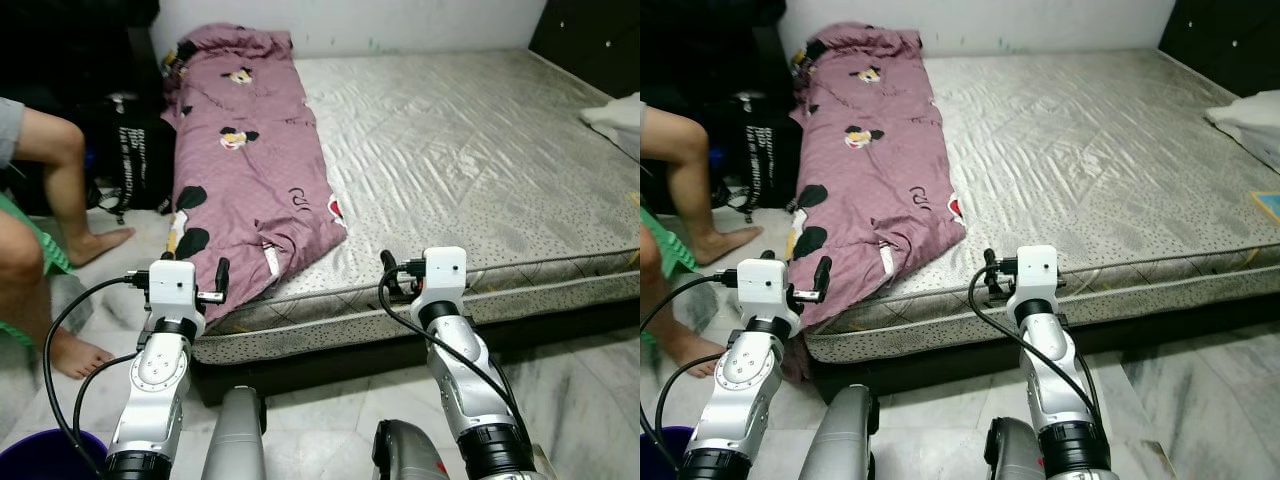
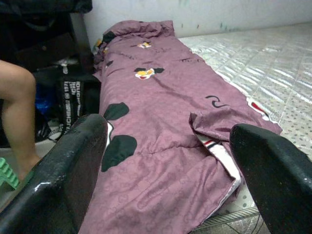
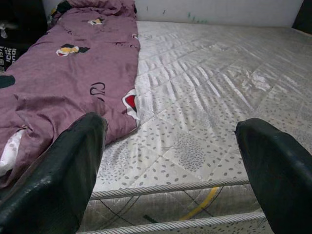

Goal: Clean up the room

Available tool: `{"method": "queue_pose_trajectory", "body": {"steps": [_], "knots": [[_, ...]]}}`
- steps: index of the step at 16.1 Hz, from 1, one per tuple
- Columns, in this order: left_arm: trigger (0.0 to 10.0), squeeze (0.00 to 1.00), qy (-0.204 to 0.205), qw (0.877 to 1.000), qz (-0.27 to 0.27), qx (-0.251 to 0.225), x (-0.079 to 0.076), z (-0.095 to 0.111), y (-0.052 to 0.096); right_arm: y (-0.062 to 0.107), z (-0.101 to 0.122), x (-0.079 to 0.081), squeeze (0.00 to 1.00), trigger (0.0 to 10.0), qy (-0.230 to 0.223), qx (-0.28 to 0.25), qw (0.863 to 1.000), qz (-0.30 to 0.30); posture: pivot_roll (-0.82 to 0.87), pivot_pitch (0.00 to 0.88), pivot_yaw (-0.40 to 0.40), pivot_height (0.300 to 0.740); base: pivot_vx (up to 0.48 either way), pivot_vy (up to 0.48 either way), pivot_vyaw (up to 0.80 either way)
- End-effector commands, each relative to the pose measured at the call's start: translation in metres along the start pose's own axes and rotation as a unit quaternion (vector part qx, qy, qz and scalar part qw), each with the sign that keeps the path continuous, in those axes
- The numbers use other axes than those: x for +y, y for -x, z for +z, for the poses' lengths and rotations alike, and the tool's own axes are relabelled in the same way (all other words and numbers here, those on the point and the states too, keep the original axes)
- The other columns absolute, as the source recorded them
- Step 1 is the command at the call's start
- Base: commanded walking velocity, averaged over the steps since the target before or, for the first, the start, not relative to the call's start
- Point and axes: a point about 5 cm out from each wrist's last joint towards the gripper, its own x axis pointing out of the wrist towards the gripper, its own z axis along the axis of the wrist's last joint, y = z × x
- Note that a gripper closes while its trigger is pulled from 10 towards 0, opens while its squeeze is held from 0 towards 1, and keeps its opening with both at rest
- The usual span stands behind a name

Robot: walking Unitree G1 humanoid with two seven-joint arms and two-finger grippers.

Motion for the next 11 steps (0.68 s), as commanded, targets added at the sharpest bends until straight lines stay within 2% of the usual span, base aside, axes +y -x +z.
{"method": "queue_pose_trajectory", "body": {"steps": [1,8,11], "knots": [[10.0,0.00,-0.005,1.000,0.004,-0.006,0.0019,0.0039,-0.0023,-0.0034,0.0064,0.0013,0.00,10.0,0.003,-0.011,1.000,0.007,0.07,0.000,0.001,0.594,0.000,0.000,0.00],[10.0,0.00,-0.007,1.000,0.002,-0.006,0.0017,0.0038,-0.0035,-0.0042,0.0063,0.0023,0.00,10.0,0.003,-0.010,1.000,0.011,0.07,0.000,0.003,0.544,0.000,0.000,0.00],[10.0,0.00,-0.005,1.000,0.006,-0.005,0.0026,0.0035,-0.0041,-0.0048,0.0059,0.0029,0.00,10.0,-0.003,-0.009,1.000,0.014,0.07,0.000,0.004,0.544,0.000,0.000,0.00]]}}
